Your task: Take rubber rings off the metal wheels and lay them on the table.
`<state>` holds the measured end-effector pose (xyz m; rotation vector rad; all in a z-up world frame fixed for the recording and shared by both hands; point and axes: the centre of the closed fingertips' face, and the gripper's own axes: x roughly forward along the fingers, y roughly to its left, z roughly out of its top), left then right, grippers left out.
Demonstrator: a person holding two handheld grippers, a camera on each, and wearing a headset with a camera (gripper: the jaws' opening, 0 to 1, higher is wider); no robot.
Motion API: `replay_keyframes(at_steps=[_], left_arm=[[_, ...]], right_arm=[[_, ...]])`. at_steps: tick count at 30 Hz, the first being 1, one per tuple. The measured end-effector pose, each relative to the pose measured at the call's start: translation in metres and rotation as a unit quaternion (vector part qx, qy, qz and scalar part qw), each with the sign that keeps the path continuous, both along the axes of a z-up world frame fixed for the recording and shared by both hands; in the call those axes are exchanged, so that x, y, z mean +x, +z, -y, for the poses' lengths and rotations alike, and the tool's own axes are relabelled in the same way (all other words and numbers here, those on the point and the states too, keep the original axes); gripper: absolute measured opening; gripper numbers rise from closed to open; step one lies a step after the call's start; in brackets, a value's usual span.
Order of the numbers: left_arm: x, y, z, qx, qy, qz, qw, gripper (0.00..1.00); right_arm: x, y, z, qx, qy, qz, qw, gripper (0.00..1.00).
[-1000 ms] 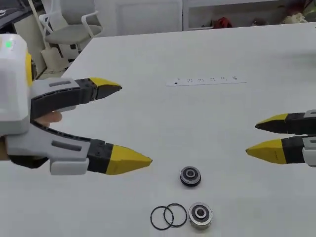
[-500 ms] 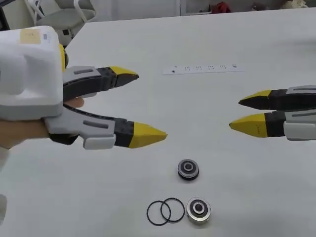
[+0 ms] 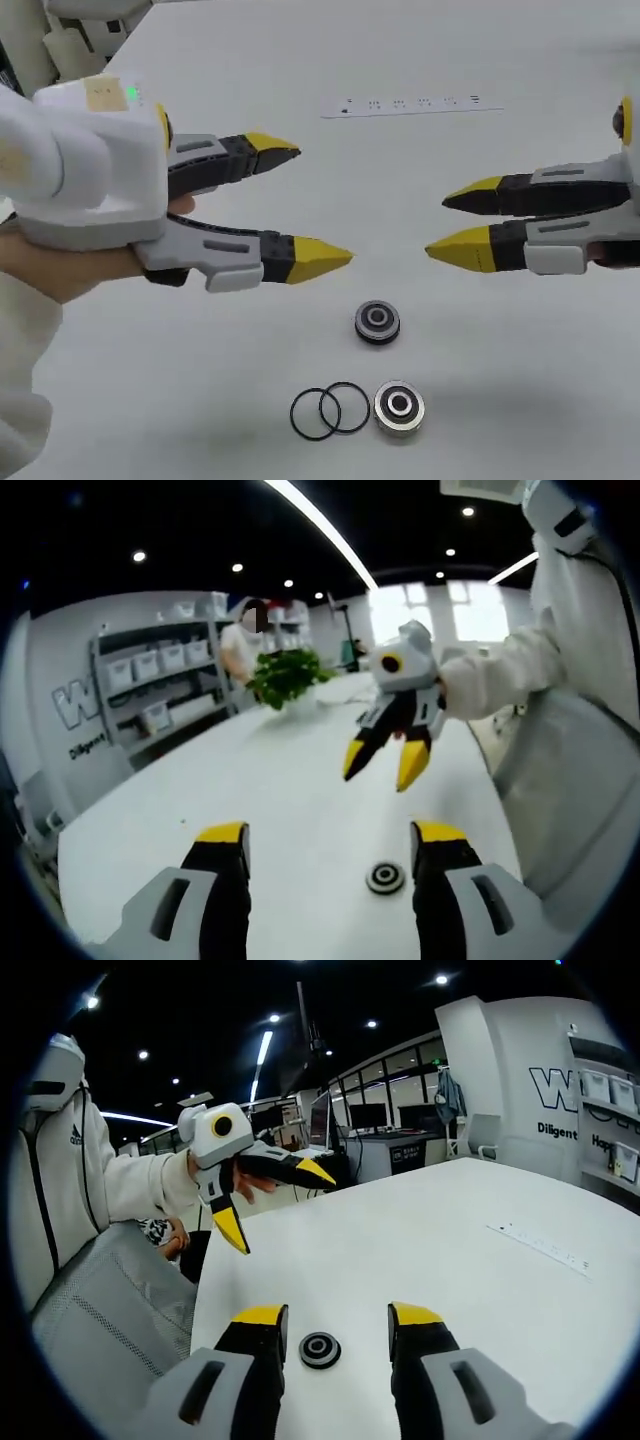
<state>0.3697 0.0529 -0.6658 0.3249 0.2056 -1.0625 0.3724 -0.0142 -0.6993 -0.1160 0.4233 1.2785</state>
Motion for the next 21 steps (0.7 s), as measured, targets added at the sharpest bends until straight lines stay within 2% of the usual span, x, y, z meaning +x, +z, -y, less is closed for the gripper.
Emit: replay_keyframes(at_steps=[3, 4, 6, 8, 17, 21], left_arm=[[0.000, -0.012, 0.005, 0.000, -0.005, -0.010, 0.9999, 0.63], [-0.002, -0.019, 0.007, 0.006, -0.012, -0.016, 0.9998, 0.63], [-0.005, -0.029, 0.010, 0.021, -0.022, -0.017, 0.9994, 0.61], [-0.007, -0.036, 0.013, 0.026, -0.029, -0.022, 0.9990, 0.60], [-0.005, -0.051, 0.025, 0.012, -0.039, -0.028, 0.9988, 0.54], [-0.005, -0.065, 0.030, 0.012, -0.045, -0.037, 0.9983, 0.52]], right_arm=[[-0.004, -0.012, -0.005, -0.009, 0.011, -0.002, 0.9999, 0.38], [-0.006, -0.019, -0.007, -0.016, 0.018, -0.001, 0.9997, 0.38], [-0.009, -0.028, -0.010, -0.027, 0.028, 0.003, 0.9992, 0.37], [-0.011, -0.035, -0.013, -0.031, 0.033, 0.006, 0.9990, 0.37], [-0.022, -0.058, -0.021, -0.037, 0.050, 0.007, 0.9980, 0.35], [-0.024, -0.070, -0.022, -0.041, 0.055, 0.007, 0.9976, 0.33]])
